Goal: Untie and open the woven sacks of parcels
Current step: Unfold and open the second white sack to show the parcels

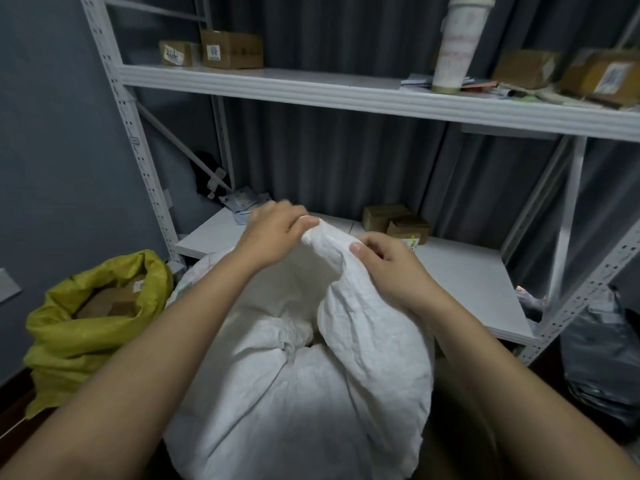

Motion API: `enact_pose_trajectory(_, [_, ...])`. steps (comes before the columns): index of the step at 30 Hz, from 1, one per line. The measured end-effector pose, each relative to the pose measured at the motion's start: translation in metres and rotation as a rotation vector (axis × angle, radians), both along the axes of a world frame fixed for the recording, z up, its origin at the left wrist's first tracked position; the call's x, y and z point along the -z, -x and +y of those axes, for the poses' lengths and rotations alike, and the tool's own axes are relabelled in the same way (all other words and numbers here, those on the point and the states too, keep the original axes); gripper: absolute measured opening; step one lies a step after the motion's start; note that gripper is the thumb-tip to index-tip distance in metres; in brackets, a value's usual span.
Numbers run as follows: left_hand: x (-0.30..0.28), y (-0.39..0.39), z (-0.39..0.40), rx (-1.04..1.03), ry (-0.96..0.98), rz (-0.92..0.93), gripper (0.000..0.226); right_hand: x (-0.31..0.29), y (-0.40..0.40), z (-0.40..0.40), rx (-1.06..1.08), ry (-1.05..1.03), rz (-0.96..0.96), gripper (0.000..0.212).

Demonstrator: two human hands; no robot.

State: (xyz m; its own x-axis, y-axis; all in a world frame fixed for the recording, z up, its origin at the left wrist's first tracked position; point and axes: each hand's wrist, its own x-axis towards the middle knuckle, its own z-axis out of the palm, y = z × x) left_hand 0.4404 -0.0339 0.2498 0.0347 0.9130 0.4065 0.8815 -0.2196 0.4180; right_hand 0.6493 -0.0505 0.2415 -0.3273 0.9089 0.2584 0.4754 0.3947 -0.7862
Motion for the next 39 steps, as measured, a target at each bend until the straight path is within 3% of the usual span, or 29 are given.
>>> enact_pose_trajectory(2, [-0.005, -0.013, 0.0, -0.152, -0.119, 0.055, 0.023, -0.006, 0.011, 0.005, 0.06, -0.003, 0.177, 0.026])
enact_pose_trajectory(4, [-0.014, -0.031, -0.013, -0.174, -0.192, -0.188, 0.026, -0.015, 0.026, 0.011, 0.111, 0.042, 0.283, 0.021])
enact_pose_trajectory(7, [-0.021, -0.047, -0.033, -0.07, 0.01, -0.689, 0.033, -0.033, 0.044, 0.025, 0.113, 0.331, 0.527, 0.016])
enact_pose_trajectory(9, [-0.023, -0.048, -0.038, 0.012, 0.186, -0.78, 0.055, -0.046, 0.054, 0.031, -0.005, 0.564, 0.683, 0.025])
enact_pose_trajectory(11, [-0.025, -0.044, -0.035, 0.068, 0.275, -0.824, 0.067, -0.053, 0.059, 0.036, -0.162, 0.67, 0.772, 0.049])
enact_pose_trajectory(12, [-0.028, -0.041, -0.03, 0.072, 0.27, -0.868, 0.066, -0.054, 0.059, 0.037, -0.216, 0.661, 0.781, 0.058])
enact_pose_trajectory(14, [-0.027, -0.036, -0.015, 0.018, 0.208, -0.893, 0.062, -0.049, 0.054, 0.035, -0.182, 0.433, 0.658, 0.061])
enact_pose_trajectory(17, [-0.024, -0.038, -0.001, -0.038, 0.116, -0.858, 0.061, -0.033, 0.044, 0.024, 0.064, -0.012, 0.444, 0.018])
enact_pose_trajectory(18, [-0.024, -0.041, 0.003, -0.039, 0.079, -0.874, 0.058, -0.028, 0.042, 0.016, 0.053, -0.048, 0.416, 0.01])
enact_pose_trajectory(21, [-0.027, -0.052, 0.015, 0.017, 0.167, -1.01, 0.047, -0.013, 0.042, 0.004, -0.055, -0.025, 0.243, 0.029])
enact_pose_trajectory(24, [-0.036, -0.048, 0.025, 0.13, 0.34, -1.526, 0.045, -0.002, 0.042, 0.015, -0.012, 0.037, 0.204, 0.019])
enact_pose_trajectory(25, [-0.036, -0.045, 0.025, 0.163, 0.324, -1.587, 0.041, -0.001, 0.043, 0.018, 0.04, 0.105, 0.279, 0.021])
enact_pose_trajectory(26, [-0.034, -0.043, 0.023, 0.187, 0.327, -1.565, 0.036, -0.001, 0.043, 0.022, 0.088, 0.209, 0.401, 0.024])
enact_pose_trajectory(28, [-0.027, -0.043, 0.016, 0.217, 0.378, -1.262, 0.031, -0.004, 0.046, 0.028, 0.093, 0.43, 0.71, 0.025])
enact_pose_trajectory(30, [-0.018, -0.046, 0.009, 0.192, 0.43, -0.98, 0.056, -0.012, 0.052, 0.03, 0.131, 0.479, 0.915, 0.026])
enact_pose_trajectory(31, [-0.014, -0.047, 0.012, 0.167, 0.425, -0.948, 0.062, -0.014, 0.055, 0.032, 0.187, 0.402, 0.888, 0.025])
enact_pose_trajectory(34, [-0.012, -0.05, 0.018, 0.058, 0.286, -0.986, 0.068, -0.011, 0.056, 0.027, 0.28, 0.013, 0.506, 0.012])
enact_pose_trajectory(35, [-0.012, -0.051, 0.02, 0.022, 0.245, -0.966, 0.069, -0.006, 0.053, 0.024, 0.265, -0.077, 0.404, 0.017])
enact_pose_trajectory(39, [-0.012, -0.056, 0.03, -0.072, 0.172, -0.914, 0.071, 0.019, 0.048, 0.013, 0.226, -0.154, 0.018, 0.041])
